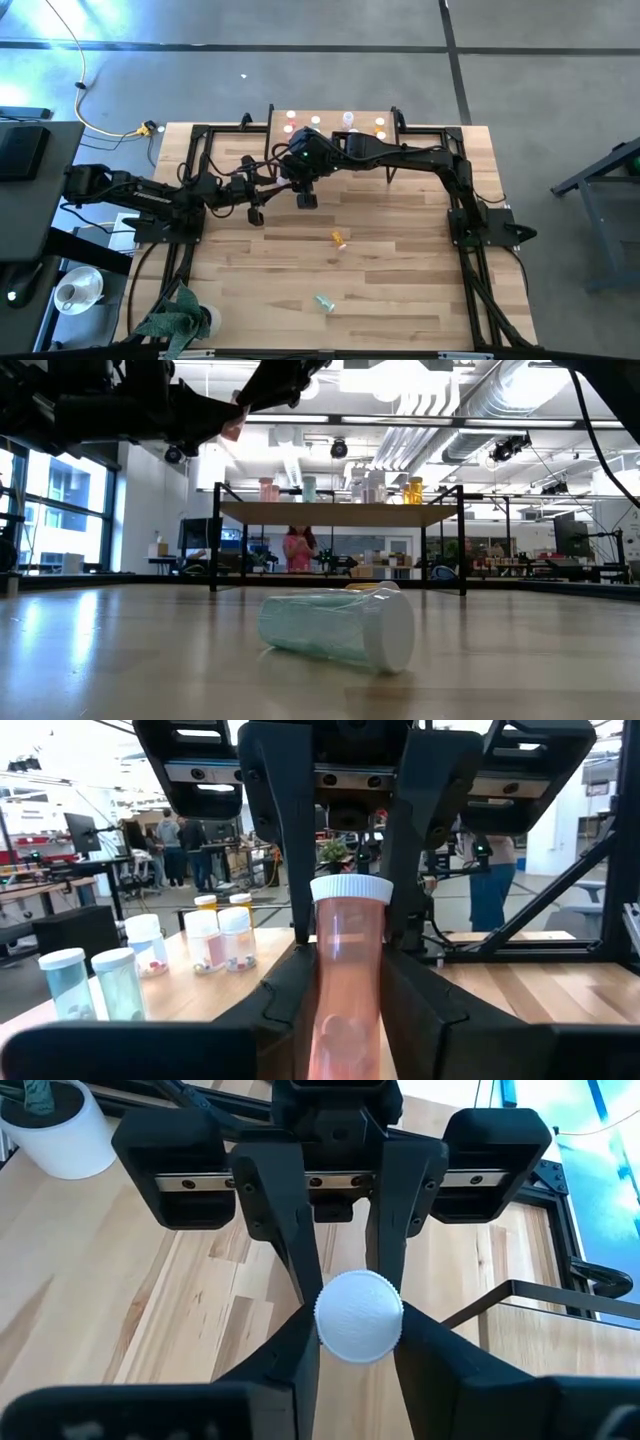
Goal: Pick and place medicine bottles onto shelf by color
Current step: Put the pink pill bottle on the shelf aligned with the other pink pill bottles
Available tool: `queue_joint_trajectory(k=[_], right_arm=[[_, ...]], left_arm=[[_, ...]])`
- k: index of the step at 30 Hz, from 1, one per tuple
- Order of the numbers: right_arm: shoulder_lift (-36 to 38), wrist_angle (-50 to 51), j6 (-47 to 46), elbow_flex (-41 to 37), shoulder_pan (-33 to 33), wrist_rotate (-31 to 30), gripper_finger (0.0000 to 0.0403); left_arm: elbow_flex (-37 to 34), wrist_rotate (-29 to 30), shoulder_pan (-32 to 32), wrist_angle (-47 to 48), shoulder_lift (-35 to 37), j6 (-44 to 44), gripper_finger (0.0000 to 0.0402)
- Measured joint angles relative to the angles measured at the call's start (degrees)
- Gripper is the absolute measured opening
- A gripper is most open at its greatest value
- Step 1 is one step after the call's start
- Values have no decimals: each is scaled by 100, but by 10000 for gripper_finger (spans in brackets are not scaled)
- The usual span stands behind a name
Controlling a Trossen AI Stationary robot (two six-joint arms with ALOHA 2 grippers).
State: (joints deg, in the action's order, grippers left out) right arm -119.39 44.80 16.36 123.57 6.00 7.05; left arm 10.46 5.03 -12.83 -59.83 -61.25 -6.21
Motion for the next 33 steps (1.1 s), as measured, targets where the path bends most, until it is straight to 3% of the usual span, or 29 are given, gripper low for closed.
queue_joint_trajectory(k=[15, 26, 33], right_arm=[[139, 17, 5, 0, 99, -150, 93], [358, 4, -131, 13, 331, -173, 92], [406, -276, -157, 13, 621, -864, 92]], left_arm=[[7, 595, 1, 5, 88, 150, 227], [4, 702, -1, 356, 389, 150, 241], [4, 943, 12, 659, 801, 153, 241]])
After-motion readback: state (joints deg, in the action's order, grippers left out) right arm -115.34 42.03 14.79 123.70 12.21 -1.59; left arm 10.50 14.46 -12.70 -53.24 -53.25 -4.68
